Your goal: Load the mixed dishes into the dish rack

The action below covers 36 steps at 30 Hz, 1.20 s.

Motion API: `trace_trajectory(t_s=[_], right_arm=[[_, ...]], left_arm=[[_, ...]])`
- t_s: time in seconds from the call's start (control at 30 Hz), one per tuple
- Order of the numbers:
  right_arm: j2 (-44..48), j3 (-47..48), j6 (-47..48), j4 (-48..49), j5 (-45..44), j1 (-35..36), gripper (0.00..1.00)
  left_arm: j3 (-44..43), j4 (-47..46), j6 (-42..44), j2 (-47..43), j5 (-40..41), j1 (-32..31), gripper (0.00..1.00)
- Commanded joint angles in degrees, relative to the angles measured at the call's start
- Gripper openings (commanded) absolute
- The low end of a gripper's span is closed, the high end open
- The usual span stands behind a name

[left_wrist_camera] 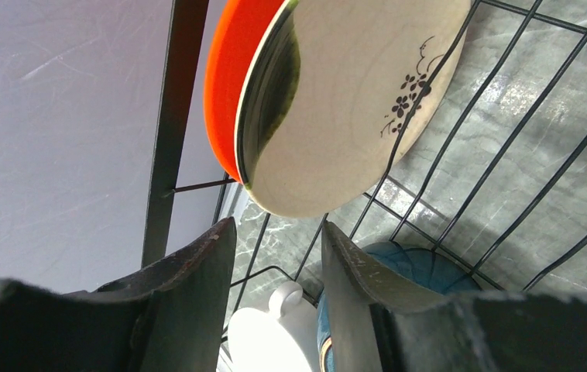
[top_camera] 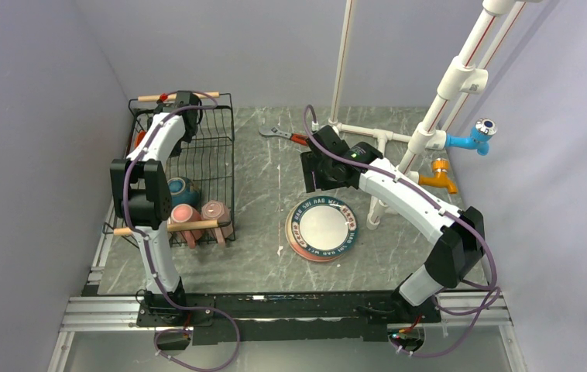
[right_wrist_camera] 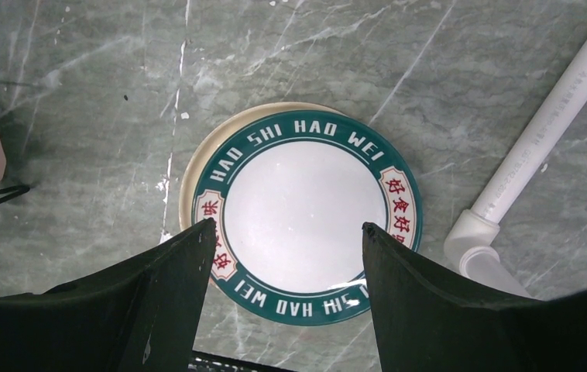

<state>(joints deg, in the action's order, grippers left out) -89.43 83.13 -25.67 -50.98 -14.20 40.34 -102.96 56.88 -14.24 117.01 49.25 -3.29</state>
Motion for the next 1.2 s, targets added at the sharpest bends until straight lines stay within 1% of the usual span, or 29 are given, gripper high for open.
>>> trace_trajectory(t_s=[0.0,0.17,0.27,0.43,0.5,0.63,0.83,0.9,0.97,1.0,1.17], right_arm=[[1.6,-0.9,0.5,1.9,1.0,-0.4,0.71],[2.6,-2.8,0.6,3.7,1.9,-0.4,0.72],[3.2,-4.3,1.2,4.6,2.3,-0.4,0.72],[3.8,-7.4,3.8,4.9,4.4,-0.4,0.72],[4.1,-9.5,4.6,5.1,4.8,-0.4,0.72],[5.6,-13.8,7.6,8.1,6.9,0.6,0.73],[4.8,-16.7,13.1,10.1,1.3,10.0,0.73],[4.0,-17.6,14.2,10.8,-0.5,13.4,0.73],[3.0,-18.5,15.0,11.6,-2.0,16.6,0.73],[2.5,-18.8,15.3,11.9,-2.5,18.0,0.73],[-1.6,-18.6,16.8,11.6,-7.0,23.9,0.73]], left_arm=[[-2.9,1.4,-0.2,-2.7,-1.2,0.3,0.51],[-3.6,4.5,-1.4,-5.4,-5.3,0.1,0.59],[-3.8,6.2,-2.1,-7.9,-9.3,0.0,0.69],[-1.7,7.9,-1.4,-14.6,-20.4,-0.2,0.8],[0.7,7.0,-0.6,-18.3,-24.6,-0.6,0.81],[6.4,4.5,-0.3,-26.1,-36.5,-0.8,0.83],[15.1,2.6,-6.2,-34.6,-55.1,-1.4,0.86],[17.8,0.5,-8.4,-36.8,-60.6,-1.9,0.92],[19.2,-0.4,-9.5,-38.2,-63.3,-2.9,0.98],[19.3,-0.4,-9.7,-38.5,-64.0,-3.6,0.99],[17.4,2.0,-9.8,-37.5,-64.7,-5.1,0.99]])
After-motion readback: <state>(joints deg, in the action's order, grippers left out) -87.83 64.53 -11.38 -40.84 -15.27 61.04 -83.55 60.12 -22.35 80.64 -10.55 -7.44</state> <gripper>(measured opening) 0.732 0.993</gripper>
